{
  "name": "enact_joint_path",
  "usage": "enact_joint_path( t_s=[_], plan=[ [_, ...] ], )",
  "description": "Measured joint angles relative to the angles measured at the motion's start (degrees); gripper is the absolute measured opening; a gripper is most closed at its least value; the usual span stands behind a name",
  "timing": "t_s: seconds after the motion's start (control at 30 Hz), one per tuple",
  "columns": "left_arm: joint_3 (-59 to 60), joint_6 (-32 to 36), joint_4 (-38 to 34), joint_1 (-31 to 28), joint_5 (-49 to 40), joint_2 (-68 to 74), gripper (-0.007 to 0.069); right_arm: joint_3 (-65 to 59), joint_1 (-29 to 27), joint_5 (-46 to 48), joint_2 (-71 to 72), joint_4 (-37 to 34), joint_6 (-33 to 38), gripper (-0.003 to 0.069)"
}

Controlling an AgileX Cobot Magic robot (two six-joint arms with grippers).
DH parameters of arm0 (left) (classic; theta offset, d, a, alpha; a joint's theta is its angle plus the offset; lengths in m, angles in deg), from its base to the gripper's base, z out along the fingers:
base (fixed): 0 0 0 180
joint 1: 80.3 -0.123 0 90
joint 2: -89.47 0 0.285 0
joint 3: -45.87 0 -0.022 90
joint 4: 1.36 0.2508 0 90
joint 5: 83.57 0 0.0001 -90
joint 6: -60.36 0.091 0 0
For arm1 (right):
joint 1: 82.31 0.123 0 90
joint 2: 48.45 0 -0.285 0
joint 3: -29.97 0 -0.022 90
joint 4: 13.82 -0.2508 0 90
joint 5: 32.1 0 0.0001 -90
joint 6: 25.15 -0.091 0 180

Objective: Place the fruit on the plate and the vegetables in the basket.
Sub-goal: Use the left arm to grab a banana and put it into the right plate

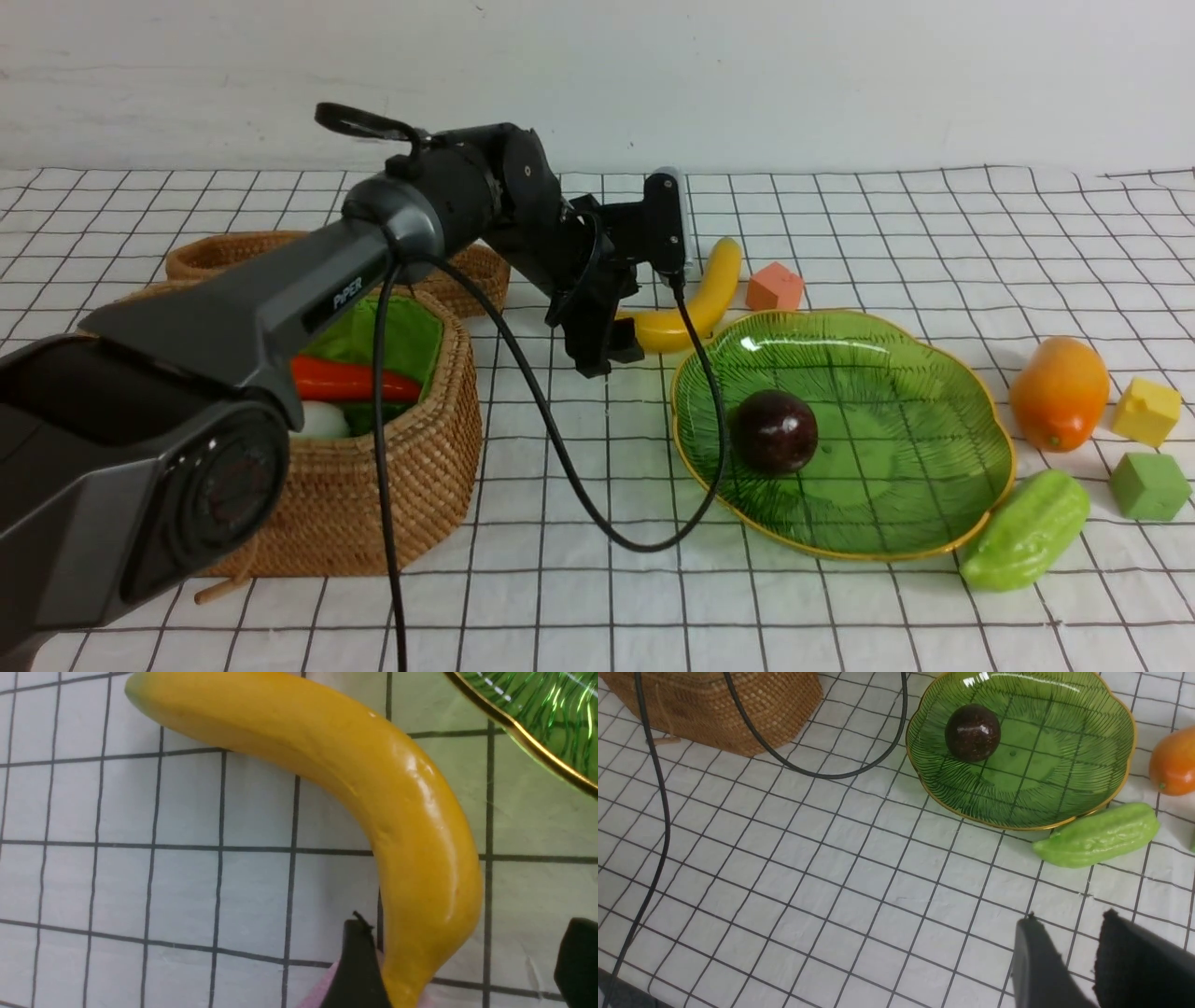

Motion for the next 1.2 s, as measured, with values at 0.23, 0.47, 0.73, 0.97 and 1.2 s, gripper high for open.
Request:
enact_joint_path(
  t_s=[0.23, 0.47, 0.73, 0.97, 1.2],
  plan=[
    [0.5, 1.4, -0.4, 0.0, 2.1, 1.6, 0.0519, 0.0, 0.0, 0.0, 0.0, -0.1, 0.0, 0.0217],
    [0.8, 1.7, -0.6, 0.0, 3.1, 1.7, 0.0452, 0.0, 0.0, 0.0, 0.0, -0.1, 0.0, 0.0217],
    [1.0, 1.7, -0.6, 0.0, 3.7, 0.5, 0.0142, 0.0, 0.0, 0.0, 0.0, -0.1, 0.0, 0.0217],
    [1.1, 1.7, -0.6, 0.0, 3.7, -0.8, 0.0035, 0.0, 0.0, 0.0, 0.0, -0.1, 0.0, 0.0216],
    [1.1, 1.7, -0.6, 0.0, 3.6, -1.0, 0.0035, 0.0, 0.0, 0.2, 0.0, -0.1, 0.2, 0.0216]
  ],
)
